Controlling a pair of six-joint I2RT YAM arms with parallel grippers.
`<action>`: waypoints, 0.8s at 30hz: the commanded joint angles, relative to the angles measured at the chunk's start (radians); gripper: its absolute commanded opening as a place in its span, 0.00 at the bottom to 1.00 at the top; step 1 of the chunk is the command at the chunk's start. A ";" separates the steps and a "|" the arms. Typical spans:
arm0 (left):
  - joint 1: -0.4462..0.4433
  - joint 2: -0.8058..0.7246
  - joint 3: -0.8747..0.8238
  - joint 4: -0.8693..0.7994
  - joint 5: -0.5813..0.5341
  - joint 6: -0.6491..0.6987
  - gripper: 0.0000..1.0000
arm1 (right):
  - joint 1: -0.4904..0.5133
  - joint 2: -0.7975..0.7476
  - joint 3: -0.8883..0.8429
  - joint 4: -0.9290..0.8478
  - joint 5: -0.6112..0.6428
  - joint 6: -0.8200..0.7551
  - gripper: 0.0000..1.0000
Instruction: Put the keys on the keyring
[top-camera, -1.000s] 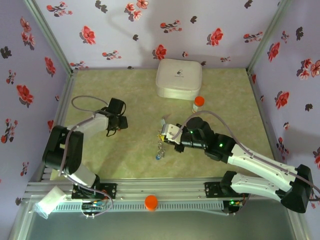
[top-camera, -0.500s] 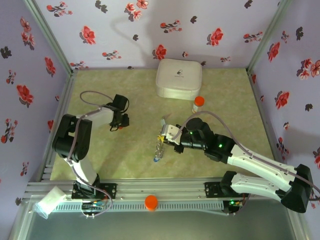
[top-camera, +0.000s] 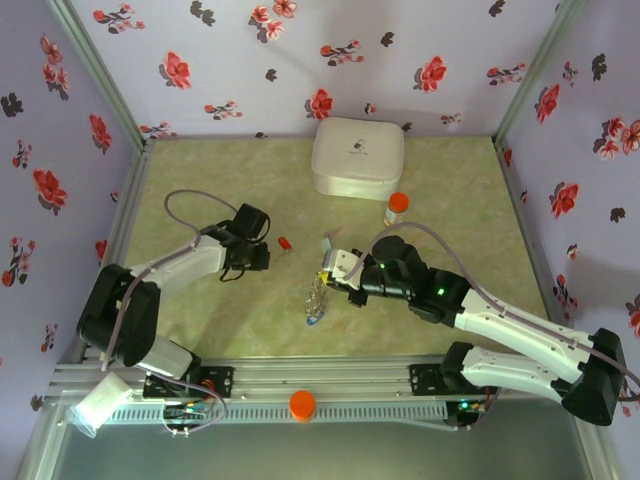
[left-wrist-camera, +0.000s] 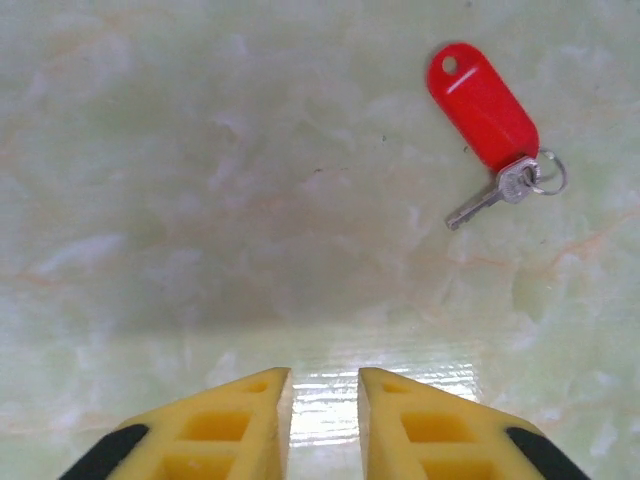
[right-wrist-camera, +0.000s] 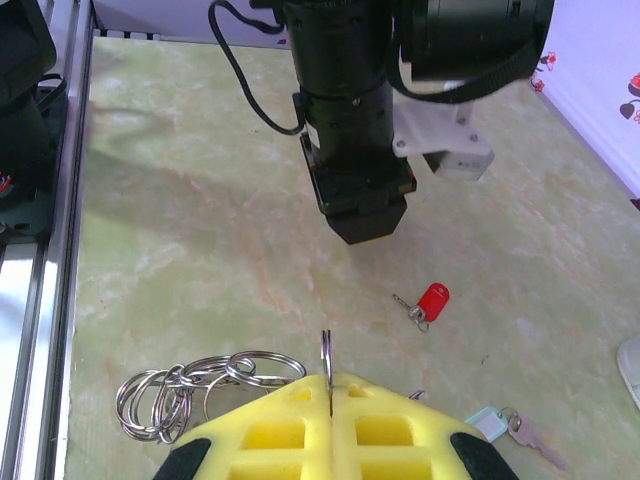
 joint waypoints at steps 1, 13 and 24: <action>0.011 -0.028 0.011 -0.018 -0.033 0.012 0.27 | 0.009 -0.017 -0.002 0.054 -0.005 0.023 0.00; -0.132 0.250 0.283 -0.049 -0.062 -0.358 0.42 | 0.008 -0.044 -0.009 0.013 0.031 0.055 0.00; -0.155 0.334 0.308 0.076 -0.067 -0.821 0.42 | 0.015 -0.078 0.008 -0.055 0.029 0.066 0.00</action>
